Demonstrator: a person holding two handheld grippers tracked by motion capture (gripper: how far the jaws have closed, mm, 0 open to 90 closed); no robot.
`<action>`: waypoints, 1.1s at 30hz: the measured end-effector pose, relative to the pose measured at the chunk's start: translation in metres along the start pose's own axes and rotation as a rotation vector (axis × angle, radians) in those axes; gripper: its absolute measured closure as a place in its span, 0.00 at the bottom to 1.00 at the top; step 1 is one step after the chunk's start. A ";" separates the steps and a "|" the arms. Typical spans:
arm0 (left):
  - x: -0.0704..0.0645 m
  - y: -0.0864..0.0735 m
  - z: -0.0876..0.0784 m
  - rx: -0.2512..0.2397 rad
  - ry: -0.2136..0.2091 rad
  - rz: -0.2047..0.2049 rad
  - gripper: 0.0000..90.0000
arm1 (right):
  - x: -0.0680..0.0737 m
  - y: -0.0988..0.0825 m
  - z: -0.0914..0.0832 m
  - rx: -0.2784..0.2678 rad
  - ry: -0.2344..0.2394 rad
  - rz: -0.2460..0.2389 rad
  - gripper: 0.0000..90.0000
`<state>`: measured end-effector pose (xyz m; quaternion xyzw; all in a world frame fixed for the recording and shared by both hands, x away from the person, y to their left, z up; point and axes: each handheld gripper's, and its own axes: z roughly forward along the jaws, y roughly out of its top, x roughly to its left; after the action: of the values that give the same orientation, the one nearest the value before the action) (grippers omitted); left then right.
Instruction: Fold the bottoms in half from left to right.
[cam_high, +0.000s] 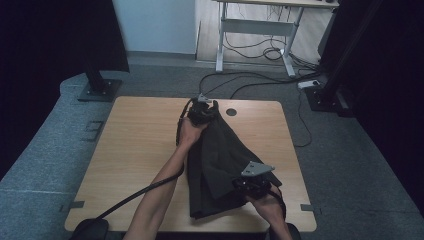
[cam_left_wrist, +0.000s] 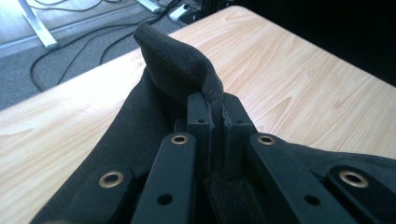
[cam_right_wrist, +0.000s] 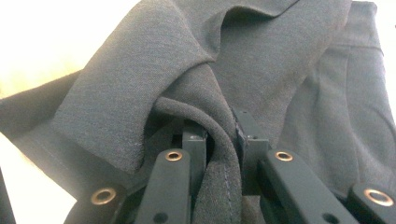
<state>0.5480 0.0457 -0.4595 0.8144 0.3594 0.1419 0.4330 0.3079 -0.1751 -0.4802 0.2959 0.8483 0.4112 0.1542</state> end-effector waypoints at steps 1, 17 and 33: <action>0.000 -0.002 0.003 0.003 -0.001 -0.007 0.93 | -0.002 -0.003 0.001 0.010 -0.005 0.003 0.86; -0.002 -0.018 0.038 0.057 -0.009 -0.033 0.92 | -0.015 -0.023 0.016 0.103 -0.025 0.034 0.85; 0.000 -0.024 0.049 0.083 0.033 -0.022 0.75 | -0.020 -0.033 0.025 0.155 -0.011 0.060 0.83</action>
<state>0.5631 0.0249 -0.5079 0.8250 0.3812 0.1353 0.3946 0.3238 -0.1880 -0.5215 0.3346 0.8675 0.3469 0.1232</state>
